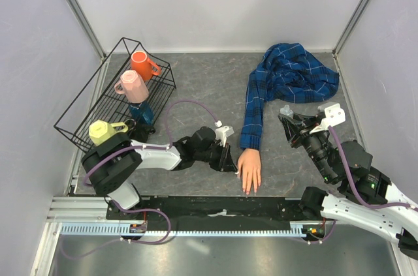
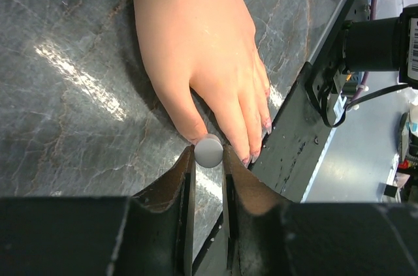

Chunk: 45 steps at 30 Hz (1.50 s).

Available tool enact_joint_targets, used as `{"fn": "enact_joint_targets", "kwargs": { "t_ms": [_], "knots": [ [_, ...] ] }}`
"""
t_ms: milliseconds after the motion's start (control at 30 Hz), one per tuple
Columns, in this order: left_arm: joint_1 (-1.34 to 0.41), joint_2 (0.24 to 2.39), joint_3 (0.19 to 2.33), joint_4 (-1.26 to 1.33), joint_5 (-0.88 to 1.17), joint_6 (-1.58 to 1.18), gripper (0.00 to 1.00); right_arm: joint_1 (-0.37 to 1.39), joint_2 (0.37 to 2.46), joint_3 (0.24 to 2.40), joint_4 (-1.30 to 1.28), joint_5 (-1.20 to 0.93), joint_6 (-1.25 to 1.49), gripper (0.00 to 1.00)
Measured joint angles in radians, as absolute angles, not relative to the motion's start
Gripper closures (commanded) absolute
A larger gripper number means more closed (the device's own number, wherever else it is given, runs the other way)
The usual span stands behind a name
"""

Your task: Paint the nails

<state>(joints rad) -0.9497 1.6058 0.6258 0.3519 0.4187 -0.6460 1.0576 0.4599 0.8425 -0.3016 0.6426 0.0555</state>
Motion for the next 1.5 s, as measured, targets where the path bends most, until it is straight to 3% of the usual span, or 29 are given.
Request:
{"fn": "enact_joint_targets", "kwargs": {
  "t_ms": [1500],
  "knots": [
    [-0.973, 1.601, 0.62, 0.346, 0.392, -0.646, 0.98, 1.058, 0.459, 0.842, -0.305, 0.625, 0.056, 1.0]
  ]
}}
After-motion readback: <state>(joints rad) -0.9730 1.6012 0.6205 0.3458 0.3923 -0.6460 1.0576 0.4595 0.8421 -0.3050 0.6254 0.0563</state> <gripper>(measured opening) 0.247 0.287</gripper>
